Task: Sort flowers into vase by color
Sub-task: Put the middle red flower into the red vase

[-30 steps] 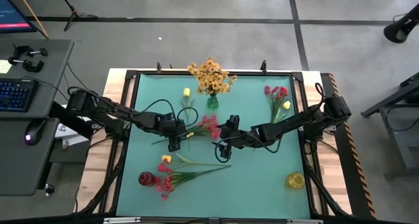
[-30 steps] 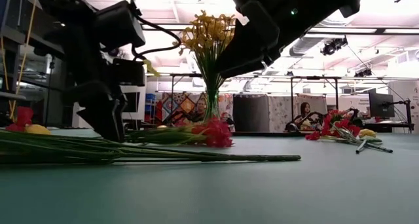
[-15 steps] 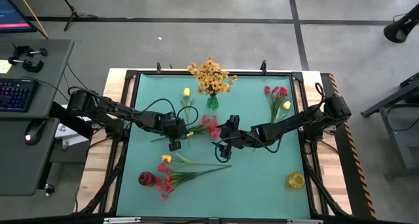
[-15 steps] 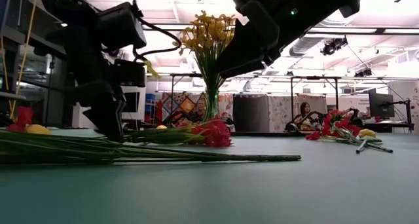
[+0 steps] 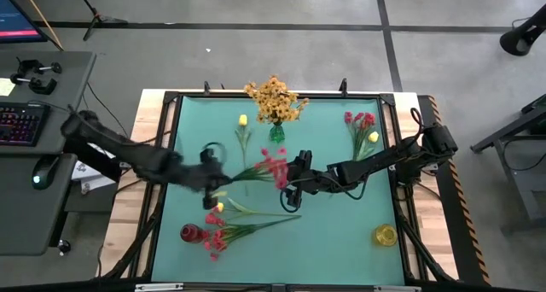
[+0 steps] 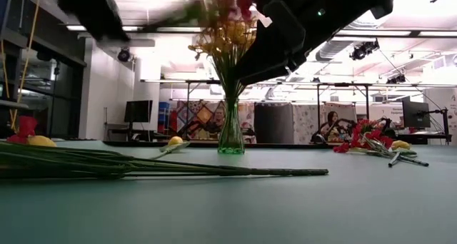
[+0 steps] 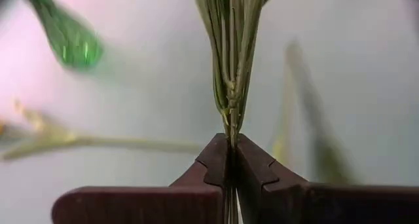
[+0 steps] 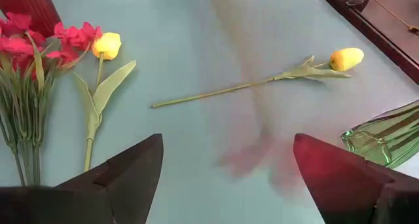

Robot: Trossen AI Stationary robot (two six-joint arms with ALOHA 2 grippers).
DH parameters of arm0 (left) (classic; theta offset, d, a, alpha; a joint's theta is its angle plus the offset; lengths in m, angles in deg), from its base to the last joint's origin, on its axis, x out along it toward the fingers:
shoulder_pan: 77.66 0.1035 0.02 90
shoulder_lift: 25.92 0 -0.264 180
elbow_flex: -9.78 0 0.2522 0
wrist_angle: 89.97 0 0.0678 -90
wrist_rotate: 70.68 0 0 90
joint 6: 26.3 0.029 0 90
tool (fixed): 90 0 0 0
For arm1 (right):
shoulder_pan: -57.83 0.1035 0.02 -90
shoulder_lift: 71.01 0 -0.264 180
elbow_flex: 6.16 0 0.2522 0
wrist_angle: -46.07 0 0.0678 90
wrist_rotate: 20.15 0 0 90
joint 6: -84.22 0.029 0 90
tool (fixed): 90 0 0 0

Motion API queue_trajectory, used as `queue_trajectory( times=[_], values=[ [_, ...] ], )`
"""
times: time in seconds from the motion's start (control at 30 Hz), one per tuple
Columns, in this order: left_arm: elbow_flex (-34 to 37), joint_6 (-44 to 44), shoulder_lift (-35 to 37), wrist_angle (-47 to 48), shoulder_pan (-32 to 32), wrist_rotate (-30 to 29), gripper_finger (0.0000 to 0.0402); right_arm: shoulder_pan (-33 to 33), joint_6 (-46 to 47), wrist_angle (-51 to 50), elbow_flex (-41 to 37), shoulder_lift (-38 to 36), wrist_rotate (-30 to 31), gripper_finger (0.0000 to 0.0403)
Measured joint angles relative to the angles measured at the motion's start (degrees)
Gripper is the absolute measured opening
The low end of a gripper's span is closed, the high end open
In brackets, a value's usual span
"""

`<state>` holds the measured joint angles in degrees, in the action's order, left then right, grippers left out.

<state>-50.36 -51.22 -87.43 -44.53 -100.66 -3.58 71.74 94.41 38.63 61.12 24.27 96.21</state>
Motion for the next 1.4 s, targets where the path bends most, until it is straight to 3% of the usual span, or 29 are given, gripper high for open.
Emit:
queue_trajectory(
  times=[0.13,0.27,0.43,0.7,1.1,1.4],
  values=[
    [2.8,-2.0,6.8,-8.8,-13.7,-13.1,0.0001,0.0,0.1,0.0,0.0,0.0,-0.2,0.0330],
    [6.4,0.2,8.1,-19.9,-26.1,-28.1,0.0001,0.0,0.3,0.4,0.0,0.0,-0.2,0.0330],
    [9.1,7.1,5.0,-34.8,-37.9,-45.9,0.0000,0.0,0.3,1.7,0.0,0.0,-0.2,0.0330],
    [9.2,8.6,-1.2,-44.2,-50.6,-65.7,0.0000,0.0,0.3,1.7,0.0,0.0,-0.2,0.0330],
    [9.2,6.0,-6.6,-53.8,-57.5,-67.2,0.0000,0.0,1.5,1.7,0.0,0.0,-0.2,0.0330],
    [9.2,8.2,-9.1,-52.5,-57.6,-67.2,0.0000,0.0,1.5,1.7,0.0,0.0,-0.2,0.0330]
  ],
)
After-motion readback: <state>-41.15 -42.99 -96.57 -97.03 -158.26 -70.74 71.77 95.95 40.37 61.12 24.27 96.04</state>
